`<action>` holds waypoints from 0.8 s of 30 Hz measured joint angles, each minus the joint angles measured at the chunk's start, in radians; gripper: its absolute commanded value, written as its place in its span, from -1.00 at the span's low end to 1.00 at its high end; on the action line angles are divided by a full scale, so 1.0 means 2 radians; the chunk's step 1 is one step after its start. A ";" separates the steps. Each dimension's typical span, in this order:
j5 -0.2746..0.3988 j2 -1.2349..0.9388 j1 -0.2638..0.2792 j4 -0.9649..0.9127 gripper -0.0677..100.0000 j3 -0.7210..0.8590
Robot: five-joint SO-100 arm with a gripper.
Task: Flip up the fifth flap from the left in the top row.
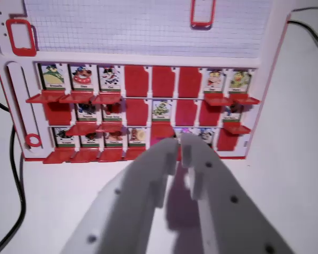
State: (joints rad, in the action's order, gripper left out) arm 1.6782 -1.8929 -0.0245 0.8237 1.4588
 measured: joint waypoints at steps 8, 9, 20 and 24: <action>-0.014 -0.074 0.000 0.010 -1.00 0.060; -0.017 -0.081 -0.004 0.010 -1.00 0.067; -0.059 -0.108 0.003 0.055 -1.00 0.088; -0.059 -0.113 0.003 0.056 -1.00 0.088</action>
State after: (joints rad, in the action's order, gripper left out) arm 1.5601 -2.1184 -0.0184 0.9357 1.6352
